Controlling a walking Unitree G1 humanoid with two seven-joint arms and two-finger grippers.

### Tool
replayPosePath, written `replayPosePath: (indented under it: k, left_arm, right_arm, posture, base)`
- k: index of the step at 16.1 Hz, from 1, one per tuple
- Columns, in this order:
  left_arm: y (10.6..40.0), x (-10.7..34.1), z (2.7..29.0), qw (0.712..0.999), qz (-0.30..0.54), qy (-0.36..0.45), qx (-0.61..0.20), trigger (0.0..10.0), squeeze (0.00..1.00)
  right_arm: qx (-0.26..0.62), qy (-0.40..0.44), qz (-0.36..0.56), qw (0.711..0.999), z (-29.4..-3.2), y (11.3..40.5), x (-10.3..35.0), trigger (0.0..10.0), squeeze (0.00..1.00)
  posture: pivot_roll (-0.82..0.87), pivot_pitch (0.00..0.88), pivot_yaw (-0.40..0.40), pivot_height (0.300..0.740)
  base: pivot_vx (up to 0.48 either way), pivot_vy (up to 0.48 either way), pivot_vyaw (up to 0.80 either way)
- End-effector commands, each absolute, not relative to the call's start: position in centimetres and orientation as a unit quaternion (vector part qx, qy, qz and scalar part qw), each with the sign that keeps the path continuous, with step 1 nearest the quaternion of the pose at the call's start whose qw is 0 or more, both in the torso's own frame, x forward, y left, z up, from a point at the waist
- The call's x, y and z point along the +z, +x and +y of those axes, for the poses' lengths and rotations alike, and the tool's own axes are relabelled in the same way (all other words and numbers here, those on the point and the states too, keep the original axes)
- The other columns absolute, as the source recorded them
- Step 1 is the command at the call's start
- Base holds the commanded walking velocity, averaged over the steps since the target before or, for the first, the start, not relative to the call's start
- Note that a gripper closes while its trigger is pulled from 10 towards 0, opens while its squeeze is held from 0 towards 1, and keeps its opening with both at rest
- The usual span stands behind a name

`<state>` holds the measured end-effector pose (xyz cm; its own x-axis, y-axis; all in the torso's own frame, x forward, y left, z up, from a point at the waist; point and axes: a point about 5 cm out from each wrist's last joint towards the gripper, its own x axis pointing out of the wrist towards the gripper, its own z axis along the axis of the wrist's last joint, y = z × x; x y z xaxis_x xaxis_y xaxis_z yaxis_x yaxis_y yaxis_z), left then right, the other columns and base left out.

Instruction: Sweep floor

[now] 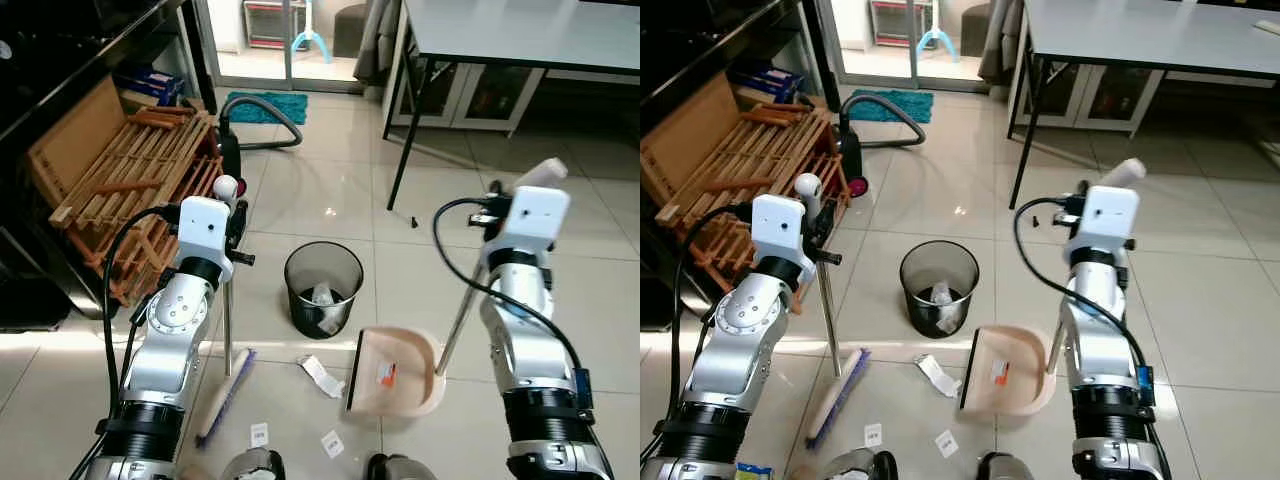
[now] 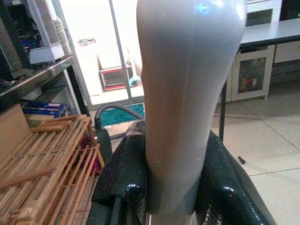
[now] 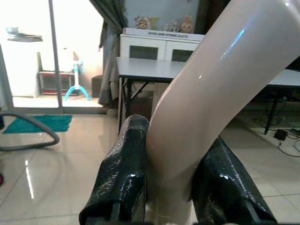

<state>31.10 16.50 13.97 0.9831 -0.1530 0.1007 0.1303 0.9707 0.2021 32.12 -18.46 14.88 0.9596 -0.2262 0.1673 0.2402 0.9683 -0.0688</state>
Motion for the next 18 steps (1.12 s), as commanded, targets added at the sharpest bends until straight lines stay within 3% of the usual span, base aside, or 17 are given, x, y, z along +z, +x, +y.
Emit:
replayPosePath:
  k: [1, 18]
  left_arm:
    - [31.3, 14.8, 16.1, 0.989, -0.076, 0.104, -0.076, 10.0, 0.0]
    - [31.6, 14.7, 15.0, 0.989, -0.076, 0.094, -0.084, 10.0, 0.0]
  right_arm:
    - [-0.107, -0.046, -0.084, 0.99, -17.8, 32.2, 15.3, 10.0, 0.0]
    - [-0.091, -0.054, -0.058, 0.993, -17.4, 32.0, 14.8, 10.0, 0.0]
  posture:
    - [0.0, 0.084, 0.03, 0.74]
    - [-0.03, 0.041, 0.043, 0.74]
  base:
    - [0.0, 0.0, 0.0]
    - [0.0, 0.0, 0.0]
